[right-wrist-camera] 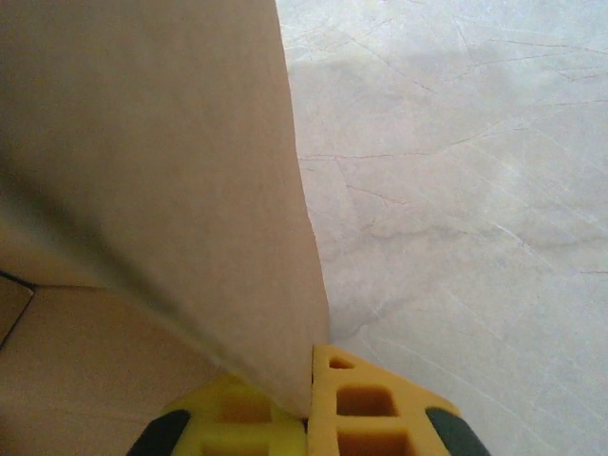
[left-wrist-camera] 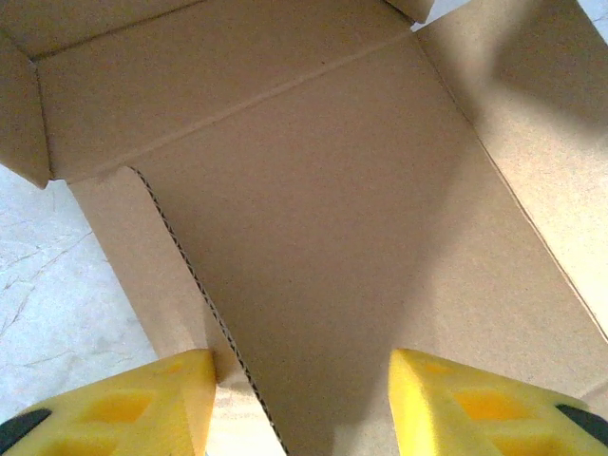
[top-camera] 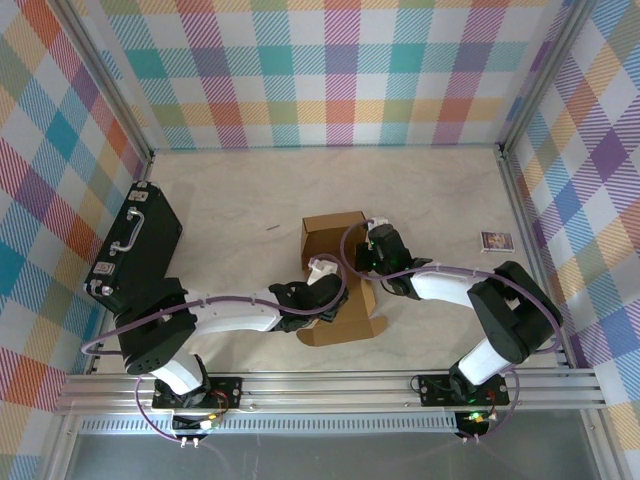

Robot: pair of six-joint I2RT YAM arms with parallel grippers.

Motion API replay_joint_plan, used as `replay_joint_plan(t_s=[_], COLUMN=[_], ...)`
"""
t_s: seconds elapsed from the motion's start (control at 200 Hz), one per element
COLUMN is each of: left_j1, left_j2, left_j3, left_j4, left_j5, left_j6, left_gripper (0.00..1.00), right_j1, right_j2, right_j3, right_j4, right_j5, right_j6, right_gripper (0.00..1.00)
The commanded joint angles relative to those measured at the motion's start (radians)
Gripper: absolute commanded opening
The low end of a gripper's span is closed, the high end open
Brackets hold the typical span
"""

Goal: Fold the paper box

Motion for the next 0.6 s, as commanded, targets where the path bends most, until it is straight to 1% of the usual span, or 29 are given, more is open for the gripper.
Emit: replay_joint_plan(t_s=[0.0, 0.28, 0.48, 0.6], left_j1=[-0.012, -0.012, -0.012, -0.012], left_j2=[0.036, 0.084, 0.059, 0.009], left_j3=[0.024, 0.048, 0.030, 0.015], left_j4=[0.014, 0.009, 0.013, 0.008], left_j5=[0.032, 0.045, 0.052, 0.057], left_j6=[0.015, 0.015, 0.010, 0.008], left_gripper=[0.51, 0.53, 0.54, 0.55], right_j1=[0.007, 0.006, 0.005, 0.006], right_j2=[0.002, -0.008, -0.009, -0.003], right_j3=[0.014, 0.005, 0.001, 0.002], right_j4=[-0.038, -0.031, -0.026, -0.023], right_j5=[-0.020, -0.016, -0.016, -0.017], right_j6=[0.014, 0.011, 0.008, 0.007], right_gripper=[0.00, 0.00, 0.00, 0.00])
